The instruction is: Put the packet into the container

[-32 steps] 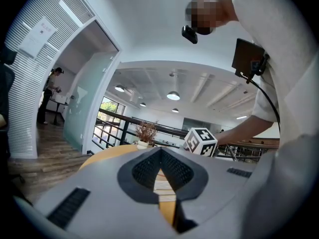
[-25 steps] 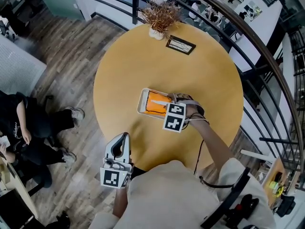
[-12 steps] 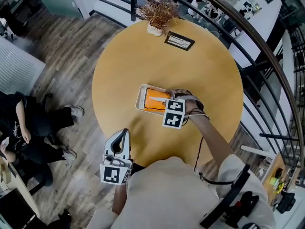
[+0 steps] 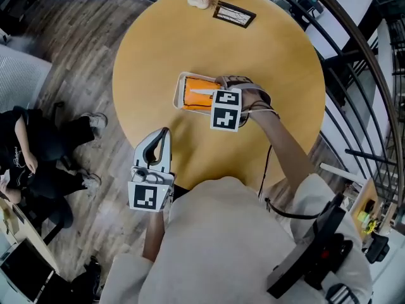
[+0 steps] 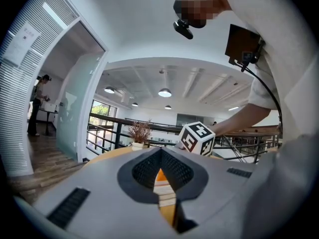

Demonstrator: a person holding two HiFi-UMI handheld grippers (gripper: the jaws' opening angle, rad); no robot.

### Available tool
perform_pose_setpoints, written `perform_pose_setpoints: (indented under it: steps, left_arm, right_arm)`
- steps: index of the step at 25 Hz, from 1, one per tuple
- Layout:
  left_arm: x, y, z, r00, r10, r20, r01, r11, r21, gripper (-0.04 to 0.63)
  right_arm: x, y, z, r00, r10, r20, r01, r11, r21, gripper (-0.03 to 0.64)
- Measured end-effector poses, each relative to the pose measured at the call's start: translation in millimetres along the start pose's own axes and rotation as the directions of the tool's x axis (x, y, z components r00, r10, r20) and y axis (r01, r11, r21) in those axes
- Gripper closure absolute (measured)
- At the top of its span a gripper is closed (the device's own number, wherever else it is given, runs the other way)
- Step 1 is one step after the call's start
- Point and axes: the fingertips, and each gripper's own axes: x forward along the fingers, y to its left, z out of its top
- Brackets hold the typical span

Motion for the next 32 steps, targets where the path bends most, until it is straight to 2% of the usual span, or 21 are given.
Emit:
perform_pose_setpoints:
  steps: [2, 8, 11, 13, 16, 23, 28, 32]
  left_arm:
    - [4.3, -3.2, 4.8, 1.000, -0.012, 0.017, 0.012, 1.000, 0.016, 0.591]
    - [1.7, -7.8, 0.5, 1.000, 0.013, -0.017, -0.013, 1.000, -0.016, 0.591]
    - [-0.5, -5.7, 4.4, 1.000, -0.001, 0.005, 0.001, 0.999, 0.042, 0.590]
    - [-3.3, -2.7, 2.8, 1.000, 0.008, 0.002, -0.008, 0.999, 0.047, 0.591]
    - [-2.3, 0.5, 4.2, 1.000, 0.017, 0.003, -0.017, 0.999, 0.043, 0.590]
    - [-3.7, -2.2, 3.7, 1.000, 0.009, 0.019, -0.010, 0.999, 0.040, 0.589]
    - [-3.7, -1.4, -0.5, 1.000, 0.010, -0.002, -0.010, 0.999, 0.038, 0.591]
    - [-0.6, -5.3, 5.7, 1.000, -0.007, 0.011, 0.007, 0.999, 0.035, 0.591]
  right_arm:
    - [-1.2, -1.4, 0.7, 1.000, -0.004, -0.009, 0.004, 1.000, -0.014, 0.209]
    - [-4.7, 1.4, -0.7, 1.000, 0.015, -0.027, -0.016, 1.000, -0.020, 0.206]
    - [-8.1, 2.6, 0.3, 0.998, 0.062, 0.000, -0.062, 0.997, 0.050, 0.203]
    - [-13.1, 2.3, 1.8, 0.995, 0.091, 0.032, -0.095, 0.988, 0.119, 0.187]
    - [-17.2, 1.8, 0.5, 0.994, 0.106, 0.026, -0.108, 0.985, 0.134, 0.163]
    - [-11.9, 8.5, -1.1, 0.995, 0.101, 0.005, -0.101, 0.988, 0.114, 0.163]
    - [-24.2, 8.8, 8.1, 0.992, 0.080, 0.096, -0.094, 0.984, 0.149, 0.163]
    - [-25.5, 12.4, 3.0, 0.996, 0.021, 0.081, -0.030, 0.995, 0.100, 0.174]
